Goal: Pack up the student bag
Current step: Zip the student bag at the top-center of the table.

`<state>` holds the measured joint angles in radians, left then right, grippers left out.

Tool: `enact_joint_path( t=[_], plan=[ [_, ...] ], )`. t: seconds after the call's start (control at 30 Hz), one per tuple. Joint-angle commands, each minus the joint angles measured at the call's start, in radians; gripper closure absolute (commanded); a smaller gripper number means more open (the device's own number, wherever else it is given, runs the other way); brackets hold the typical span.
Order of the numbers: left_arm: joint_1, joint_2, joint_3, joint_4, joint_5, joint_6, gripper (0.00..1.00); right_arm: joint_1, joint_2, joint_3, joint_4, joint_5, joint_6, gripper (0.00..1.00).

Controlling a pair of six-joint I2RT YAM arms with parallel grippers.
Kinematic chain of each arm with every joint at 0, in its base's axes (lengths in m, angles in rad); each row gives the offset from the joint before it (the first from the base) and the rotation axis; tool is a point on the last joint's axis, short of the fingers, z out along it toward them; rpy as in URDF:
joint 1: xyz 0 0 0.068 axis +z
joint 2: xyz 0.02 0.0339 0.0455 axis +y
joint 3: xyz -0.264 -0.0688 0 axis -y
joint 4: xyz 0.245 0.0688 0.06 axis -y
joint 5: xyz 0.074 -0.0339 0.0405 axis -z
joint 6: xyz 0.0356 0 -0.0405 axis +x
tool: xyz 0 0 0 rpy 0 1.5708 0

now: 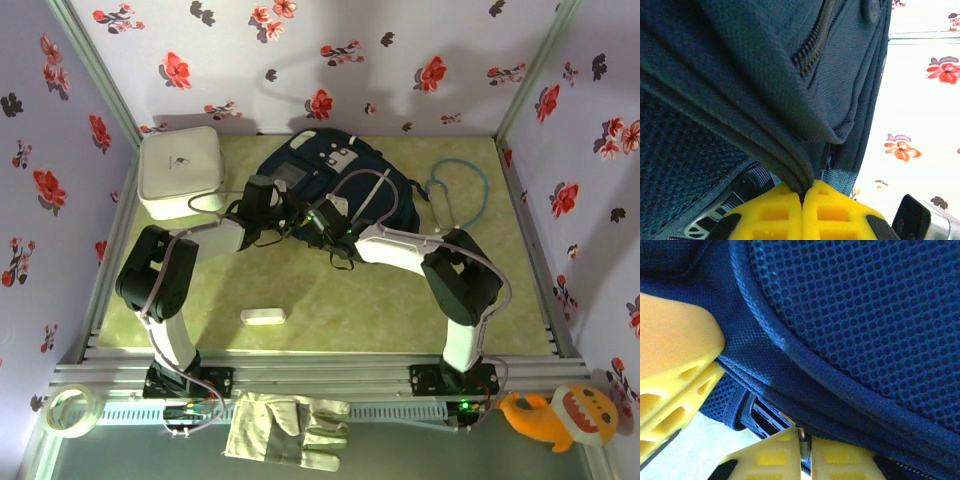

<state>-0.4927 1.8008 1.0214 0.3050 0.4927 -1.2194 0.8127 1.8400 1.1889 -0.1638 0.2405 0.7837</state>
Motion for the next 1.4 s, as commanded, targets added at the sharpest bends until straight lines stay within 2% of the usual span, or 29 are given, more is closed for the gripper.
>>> enact_joint_path(
  t=[0.0, 0.2, 0.43, 0.63, 0.87, 1.17, 1.37],
  plan=[
    [0.026, -0.01, 0.041, -0.03, 0.039, 0.085, 1.0, -0.014, -0.047, 0.005, -0.042, 0.078, -0.013, 0.9],
    [0.069, -0.01, 0.077, -0.143, 0.01, 0.189, 1.0, -0.026, -0.155, -0.115, -0.179, 0.151, 0.055, 0.9],
    [0.085, 0.009, 0.088, -0.167, 0.003, 0.21, 1.0, -0.06, -0.235, -0.212, -0.17, 0.123, 0.053, 0.89],
    [0.084, 0.01, 0.092, -0.168, 0.006, 0.204, 1.0, -0.06, -0.192, -0.176, -0.101, 0.041, 0.008, 0.84],
    [0.079, 0.004, 0.083, -0.172, 0.011, 0.204, 1.0, -0.06, -0.138, -0.137, -0.092, 0.072, -0.005, 0.76],
    [0.079, 0.005, 0.088, -0.172, 0.012, 0.205, 1.0, -0.059, -0.098, -0.094, -0.075, 0.039, -0.055, 0.75],
    [0.08, 0.008, 0.088, -0.172, 0.014, 0.205, 1.0, -0.051, -0.072, -0.086, -0.076, 0.035, -0.096, 0.71]
  ],
)
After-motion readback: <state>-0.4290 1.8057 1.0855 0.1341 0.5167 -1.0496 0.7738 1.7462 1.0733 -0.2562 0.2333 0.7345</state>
